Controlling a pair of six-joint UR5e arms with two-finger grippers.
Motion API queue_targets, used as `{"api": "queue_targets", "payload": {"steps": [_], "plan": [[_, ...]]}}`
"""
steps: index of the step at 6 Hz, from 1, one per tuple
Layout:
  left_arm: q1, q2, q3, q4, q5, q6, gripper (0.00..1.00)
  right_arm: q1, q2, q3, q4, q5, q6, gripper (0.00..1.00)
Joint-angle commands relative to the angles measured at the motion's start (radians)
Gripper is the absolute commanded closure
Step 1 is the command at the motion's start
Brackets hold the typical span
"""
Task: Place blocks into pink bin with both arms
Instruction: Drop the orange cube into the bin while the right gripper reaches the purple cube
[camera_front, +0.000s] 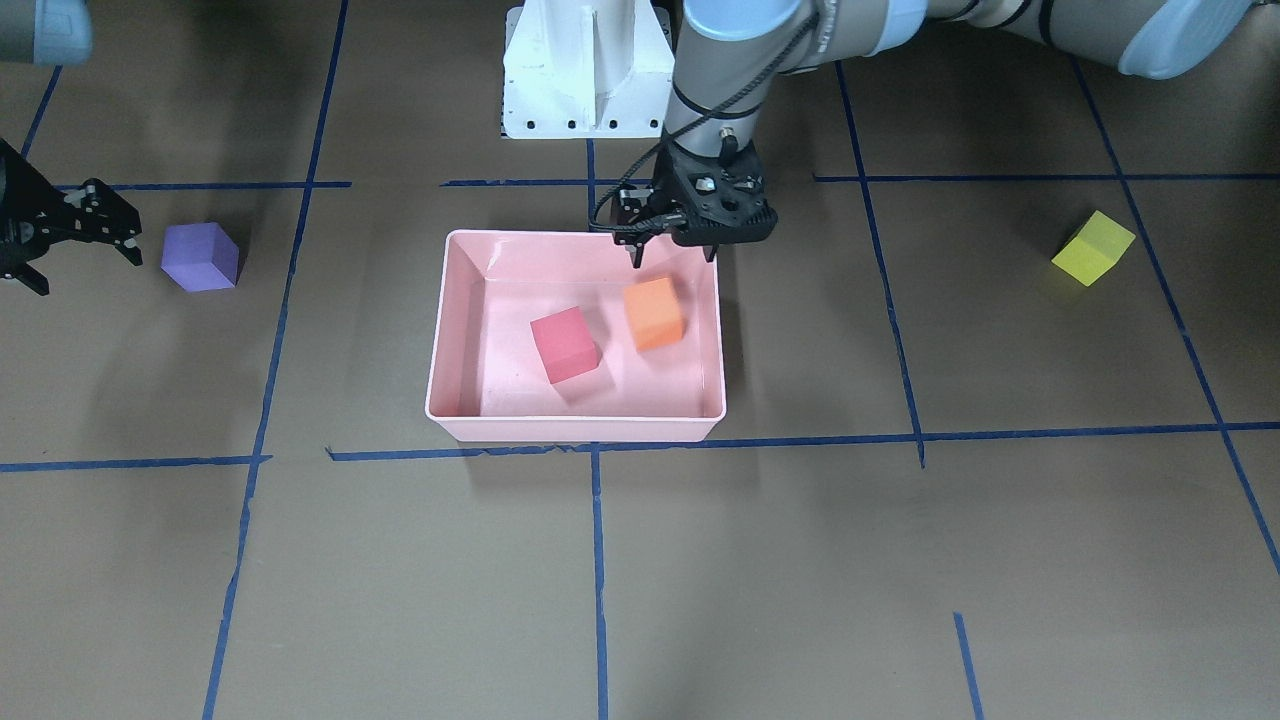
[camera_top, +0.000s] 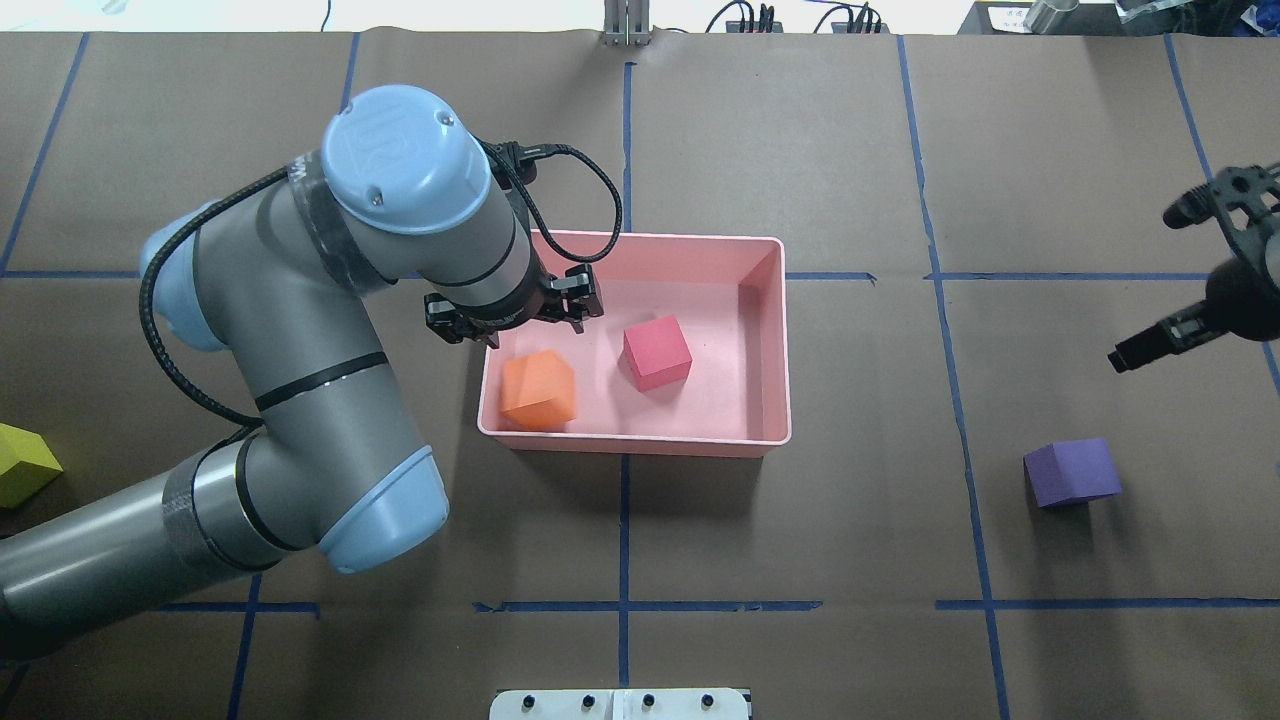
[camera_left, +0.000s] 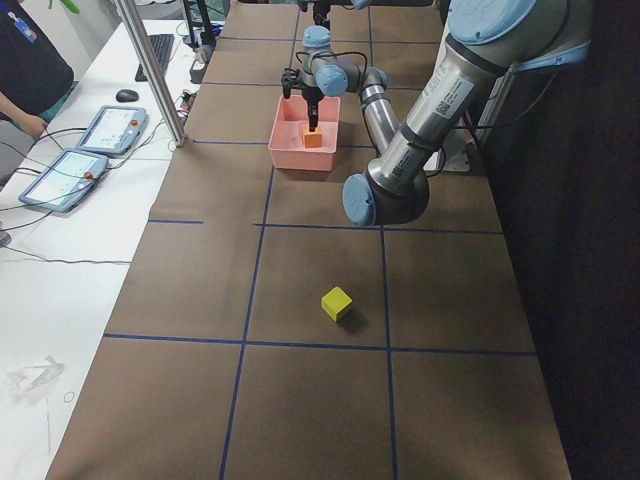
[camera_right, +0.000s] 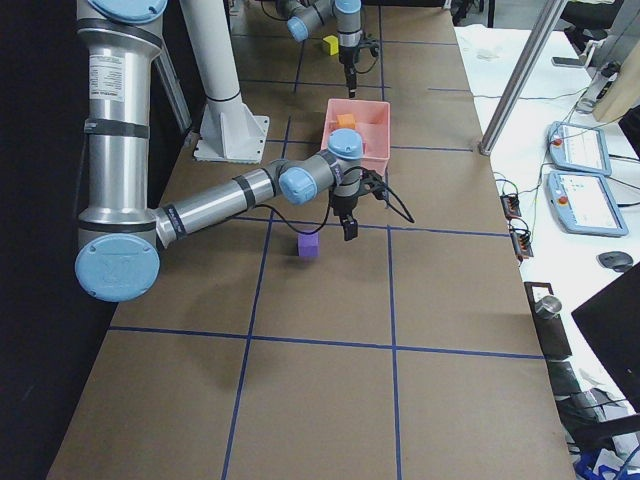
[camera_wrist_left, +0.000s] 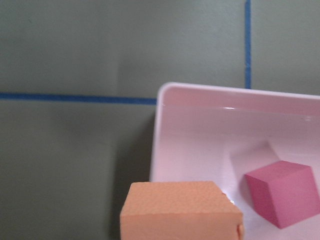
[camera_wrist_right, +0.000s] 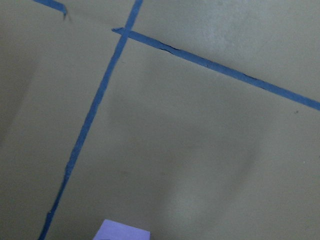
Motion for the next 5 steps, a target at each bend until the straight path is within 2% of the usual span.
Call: {"api": "queue_targets", "payload": {"steps": [1,2,3,5], "plan": [[0.003,0.047,-0.051,0.001,0.011,0.057,0.0,-0.022,-0.087,-0.01,0.156,-0.002,0.218,0.0],[0.002,0.102,-0.089,0.002,0.011,0.097,0.0,-0.124,-0.08,-0.009,0.214,-0.049,0.4,0.0],[-0.001,0.116,-0.097,0.002,0.014,0.114,0.0,-0.203,-0.072,-0.007,0.231,-0.107,0.496,0.0],[-0.001,0.121,-0.097,0.002,0.015,0.116,0.0,-0.263,-0.072,-0.01,0.23,-0.151,0.522,0.0]]}}
